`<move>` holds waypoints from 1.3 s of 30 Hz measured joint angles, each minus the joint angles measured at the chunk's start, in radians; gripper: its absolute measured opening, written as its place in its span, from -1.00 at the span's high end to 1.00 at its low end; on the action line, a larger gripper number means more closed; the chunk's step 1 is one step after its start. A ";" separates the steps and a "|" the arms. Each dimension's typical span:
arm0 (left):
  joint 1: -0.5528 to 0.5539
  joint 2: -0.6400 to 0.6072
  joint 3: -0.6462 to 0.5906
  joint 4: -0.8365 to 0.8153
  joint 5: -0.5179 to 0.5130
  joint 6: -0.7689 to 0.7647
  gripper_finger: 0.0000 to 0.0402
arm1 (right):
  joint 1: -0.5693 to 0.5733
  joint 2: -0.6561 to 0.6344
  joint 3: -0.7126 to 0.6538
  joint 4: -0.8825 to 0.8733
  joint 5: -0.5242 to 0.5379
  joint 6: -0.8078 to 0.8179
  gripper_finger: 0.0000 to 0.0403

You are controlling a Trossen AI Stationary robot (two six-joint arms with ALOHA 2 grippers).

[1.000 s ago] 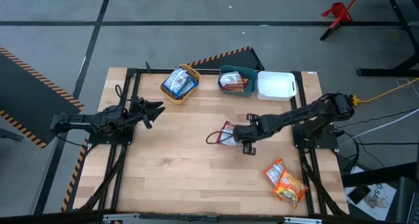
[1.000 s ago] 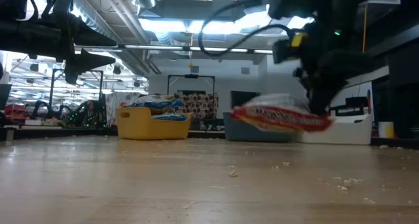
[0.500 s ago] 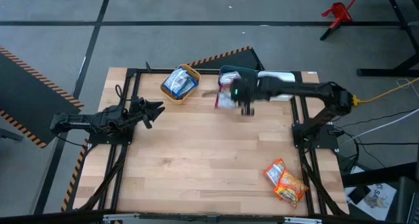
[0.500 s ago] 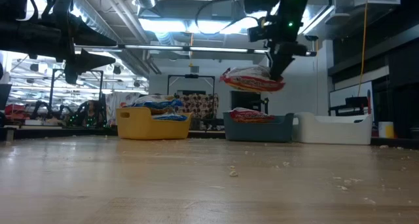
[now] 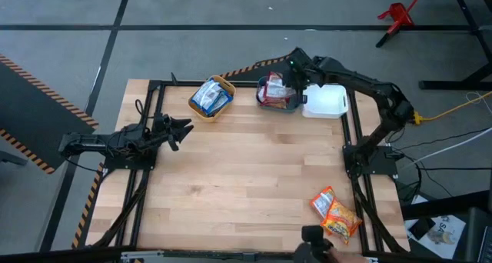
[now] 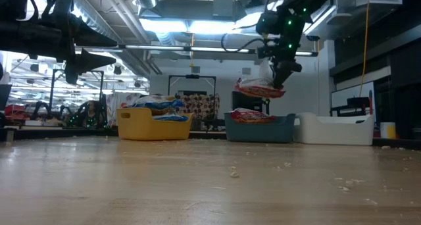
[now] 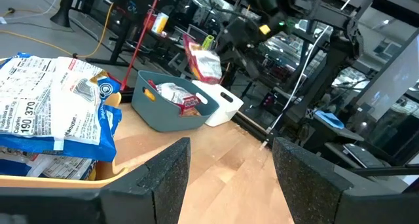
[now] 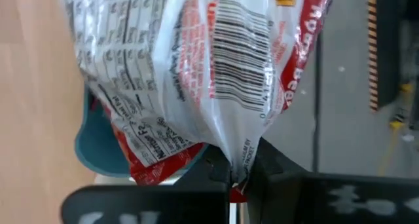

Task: Sort Maruchan noodles
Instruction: Put the red noodle pack into the blue bin

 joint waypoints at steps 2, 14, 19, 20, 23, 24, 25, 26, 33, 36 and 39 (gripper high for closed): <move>0.000 0.000 0.000 0.000 0.000 0.000 -0.06 | -0.015 0.020 0.000 0.017 -0.022 -0.017 0.99; 0.000 0.000 0.000 0.000 -0.026 0.001 -0.06 | -0.017 0.157 0.000 0.125 -0.011 -0.145 0.99; 0.000 0.000 0.000 0.000 -0.026 0.001 -0.06 | -0.018 0.173 0.000 0.140 0.013 -0.139 0.83; 0.000 0.000 0.000 0.000 -0.027 0.001 -0.06 | -0.018 0.173 0.000 0.136 0.021 -0.137 0.77; 0.000 0.000 0.000 0.000 -0.029 0.012 -0.06 | -0.017 0.173 0.000 0.135 0.068 -0.132 0.56; 0.000 0.000 0.000 0.000 -0.029 0.014 -0.06 | -0.018 0.173 0.000 0.135 0.088 -0.132 0.49; 0.000 0.000 0.000 0.000 -0.030 0.017 -0.06 | -0.019 0.173 0.000 0.133 0.103 -0.132 0.41; 0.000 0.000 0.000 0.000 -0.032 0.019 -0.06 | -0.019 0.173 0.000 0.129 0.112 -0.132 0.34; 0.000 0.000 0.000 0.001 -0.033 0.018 -0.06 | -0.019 0.172 0.069 0.015 0.121 -0.097 0.01; 0.000 0.000 0.000 0.001 -0.033 0.018 -0.06 | -0.020 0.172 0.154 -0.087 0.120 -0.050 -0.02; 0.000 0.000 0.000 0.001 -0.033 0.018 -0.06 | -0.024 0.171 0.265 -0.186 0.087 0.034 -0.02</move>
